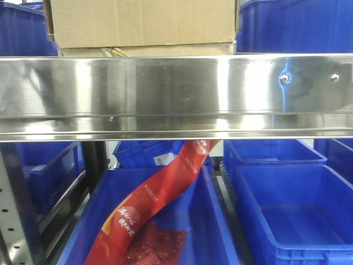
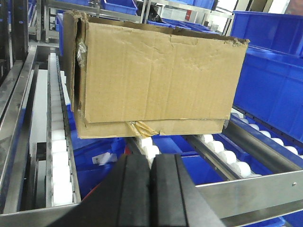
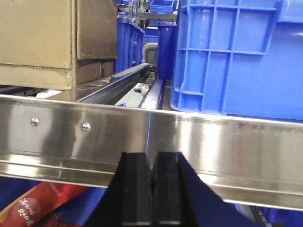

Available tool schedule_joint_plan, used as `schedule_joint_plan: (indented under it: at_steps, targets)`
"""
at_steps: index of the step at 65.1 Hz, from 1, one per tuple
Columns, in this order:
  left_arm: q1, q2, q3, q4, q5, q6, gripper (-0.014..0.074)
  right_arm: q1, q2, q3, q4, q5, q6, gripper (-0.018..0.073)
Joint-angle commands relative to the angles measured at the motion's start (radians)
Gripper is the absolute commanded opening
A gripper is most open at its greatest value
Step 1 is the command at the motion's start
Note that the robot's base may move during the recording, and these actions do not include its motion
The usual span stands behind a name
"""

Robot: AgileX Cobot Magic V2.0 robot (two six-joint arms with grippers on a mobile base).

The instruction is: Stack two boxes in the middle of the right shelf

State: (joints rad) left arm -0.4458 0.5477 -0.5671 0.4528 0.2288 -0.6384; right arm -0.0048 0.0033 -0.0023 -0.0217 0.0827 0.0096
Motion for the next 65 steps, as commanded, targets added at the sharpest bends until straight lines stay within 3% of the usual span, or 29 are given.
schedule_joint_plan:
  at_steps: [1,60,65]
  targets:
    - [-0.006,-0.004,-0.001,0.005,-0.015,-0.003,-0.0111,-0.019,-0.003,0.002,0.008,-0.035,0.003,-0.0163]
    - [-0.006,-0.004,0.003,0.005,-0.015,-0.003,-0.0111,-0.044,-0.003,0.002,0.008,-0.039,0.0,-0.0163]
    - [-0.004,-0.012,0.023,-0.092,-0.013,-0.001,-0.0111,-0.044,-0.003,0.002,0.008,-0.039,0.0,-0.0163]
